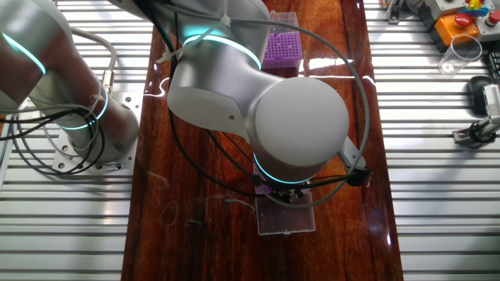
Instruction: Transfer all small pipette tips from one holder to another
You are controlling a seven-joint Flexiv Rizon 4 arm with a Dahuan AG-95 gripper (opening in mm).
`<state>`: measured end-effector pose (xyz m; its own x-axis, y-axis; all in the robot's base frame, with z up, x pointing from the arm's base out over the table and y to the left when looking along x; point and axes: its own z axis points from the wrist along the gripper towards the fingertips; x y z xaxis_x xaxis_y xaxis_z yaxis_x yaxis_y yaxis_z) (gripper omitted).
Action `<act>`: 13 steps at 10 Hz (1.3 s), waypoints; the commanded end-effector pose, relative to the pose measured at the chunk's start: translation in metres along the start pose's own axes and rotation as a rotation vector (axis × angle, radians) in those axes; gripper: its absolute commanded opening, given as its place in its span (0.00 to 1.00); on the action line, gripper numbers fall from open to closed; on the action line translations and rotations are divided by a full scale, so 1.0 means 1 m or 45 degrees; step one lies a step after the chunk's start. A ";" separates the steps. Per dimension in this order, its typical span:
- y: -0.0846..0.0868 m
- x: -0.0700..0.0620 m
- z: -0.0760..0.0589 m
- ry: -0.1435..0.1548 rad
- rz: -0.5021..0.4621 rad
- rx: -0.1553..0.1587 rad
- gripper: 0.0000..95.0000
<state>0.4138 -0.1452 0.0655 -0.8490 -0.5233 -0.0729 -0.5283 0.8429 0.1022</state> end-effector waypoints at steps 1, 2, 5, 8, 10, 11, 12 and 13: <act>0.000 -0.001 0.000 0.000 -0.002 -0.002 0.00; 0.000 -0.001 0.000 -0.001 -0.004 -0.003 0.00; 0.000 -0.001 -0.001 -0.011 -0.012 -0.011 0.20; 0.000 0.000 -0.003 -0.014 -0.015 -0.012 0.20; -0.001 0.000 -0.005 -0.010 -0.009 -0.007 0.20; 0.000 -0.001 -0.006 -0.008 -0.001 -0.008 0.20; 0.002 -0.005 -0.007 -0.007 0.002 -0.009 0.20; 0.007 -0.015 -0.009 -0.005 0.012 -0.012 0.20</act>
<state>0.4241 -0.1298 0.0773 -0.8545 -0.5137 -0.0772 -0.5195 0.8468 0.1141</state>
